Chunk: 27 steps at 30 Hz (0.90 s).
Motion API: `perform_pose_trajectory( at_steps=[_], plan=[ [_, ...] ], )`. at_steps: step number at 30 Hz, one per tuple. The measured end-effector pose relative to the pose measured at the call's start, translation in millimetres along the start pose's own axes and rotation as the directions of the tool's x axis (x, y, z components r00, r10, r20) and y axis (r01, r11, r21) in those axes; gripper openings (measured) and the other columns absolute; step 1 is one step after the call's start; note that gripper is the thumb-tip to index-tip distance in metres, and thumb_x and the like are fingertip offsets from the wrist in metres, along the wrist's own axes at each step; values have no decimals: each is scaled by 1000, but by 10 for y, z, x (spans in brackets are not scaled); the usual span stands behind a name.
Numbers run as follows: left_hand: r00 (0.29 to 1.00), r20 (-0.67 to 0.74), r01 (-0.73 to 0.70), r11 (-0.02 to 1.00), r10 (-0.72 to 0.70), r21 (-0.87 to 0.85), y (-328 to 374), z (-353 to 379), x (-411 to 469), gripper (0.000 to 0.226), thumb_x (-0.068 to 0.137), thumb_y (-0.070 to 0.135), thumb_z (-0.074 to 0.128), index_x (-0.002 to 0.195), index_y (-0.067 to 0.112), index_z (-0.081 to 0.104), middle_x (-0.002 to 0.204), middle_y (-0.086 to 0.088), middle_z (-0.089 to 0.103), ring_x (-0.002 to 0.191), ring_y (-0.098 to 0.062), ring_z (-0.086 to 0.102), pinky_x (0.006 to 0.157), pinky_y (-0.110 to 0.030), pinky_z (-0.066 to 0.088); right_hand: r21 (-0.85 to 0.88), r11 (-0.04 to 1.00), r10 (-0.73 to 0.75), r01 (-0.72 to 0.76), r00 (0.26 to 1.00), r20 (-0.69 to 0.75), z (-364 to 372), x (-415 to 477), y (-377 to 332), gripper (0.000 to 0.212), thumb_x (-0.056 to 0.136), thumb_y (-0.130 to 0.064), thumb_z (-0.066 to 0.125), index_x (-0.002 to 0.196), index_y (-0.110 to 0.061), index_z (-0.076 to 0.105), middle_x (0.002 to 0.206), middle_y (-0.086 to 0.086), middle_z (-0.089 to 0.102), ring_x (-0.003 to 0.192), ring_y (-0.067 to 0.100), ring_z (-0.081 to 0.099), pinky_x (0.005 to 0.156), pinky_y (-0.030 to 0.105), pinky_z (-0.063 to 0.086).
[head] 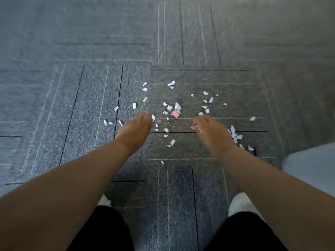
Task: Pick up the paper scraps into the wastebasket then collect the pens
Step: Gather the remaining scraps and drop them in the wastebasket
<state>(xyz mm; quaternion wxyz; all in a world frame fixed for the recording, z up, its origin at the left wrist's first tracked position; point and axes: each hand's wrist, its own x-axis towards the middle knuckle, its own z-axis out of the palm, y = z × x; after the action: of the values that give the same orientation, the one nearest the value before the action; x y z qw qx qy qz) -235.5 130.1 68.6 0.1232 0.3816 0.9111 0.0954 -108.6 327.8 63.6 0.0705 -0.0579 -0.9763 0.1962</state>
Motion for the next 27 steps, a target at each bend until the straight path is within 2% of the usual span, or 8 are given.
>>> perform_pose_trajectory(
  at_steps=[6,10,14,18,20,23,25,27],
  plan=[
    [960,26,-276,960,278,-52,1551,-624,87,23,98,20,37,101,0,48,104,-21,54,86,-39,55,69,-43,42,-27,980,181,-198,936,-303,-1467,-878,271,21,90,-18,52,85,2,58,82,21,61,63,38,58,53,30,34],
    [909,-11,-417,906,418,-72,2769,-734,167,23,98,17,36,106,-1,48,108,-21,54,90,-41,56,70,-45,41,-62,923,318,-381,841,-438,-2166,-1580,735,18,88,-12,53,86,5,58,83,25,60,66,42,59,54,39,45],
    [826,0,-561,821,564,-100,3747,-706,196,22,99,17,33,101,-2,45,101,-20,52,82,-37,55,62,-40,36,-99,832,444,-545,763,-470,-2568,-2063,1286,17,92,-12,53,88,4,56,86,26,59,72,43,56,58,44,46],
    [783,1,-619,778,622,-106,4340,-565,329,24,99,17,34,105,-3,46,106,-21,49,82,-38,55,59,-38,30,-40,751,567,-660,674,-473,-2613,-2343,1586,15,93,-15,52,91,0,55,90,23,60,75,40,57,66,47,51],
    [763,-10,-643,756,647,-119,4547,-479,409,27,99,20,33,106,-3,46,106,-21,50,79,-39,56,59,-40,33,-21,717,611,-697,643,-461,-2595,-2424,1687,11,92,-13,54,92,-3,57,93,22,63,77,37,59,72,46,52],
    [742,-18,-666,732,671,-143,4791,-371,532,26,99,22,34,105,-1,46,103,-18,51,76,-38,58,59,-43,43,-16,697,637,-717,629,-446,-2600,-2466,1878,8,90,-11,56,91,-3,57,90,21,63,75,36,60,70,44,52],
    [738,1,-667,729,675,-155,4931,-287,630,26,99,22,35,104,-1,46,104,-17,51,77,-38,58,59,-43,44,10,643,707,-766,588,-393,-2586,-2478,2009,13,92,-17,53,95,-5,57,96,18,62,82,34,58,73,45,51],
    [731,68,-664,731,679,-159,5041,-179,726,26,98,23,37,108,0,47,108,-17,50,87,-37,57,62,-41,43,7,553,809,-833,535,-244,-2547,-2499,2095,27,93,-30,50,112,-12,55,117,11,57,101,29,54,87,44,47]
  ],
)
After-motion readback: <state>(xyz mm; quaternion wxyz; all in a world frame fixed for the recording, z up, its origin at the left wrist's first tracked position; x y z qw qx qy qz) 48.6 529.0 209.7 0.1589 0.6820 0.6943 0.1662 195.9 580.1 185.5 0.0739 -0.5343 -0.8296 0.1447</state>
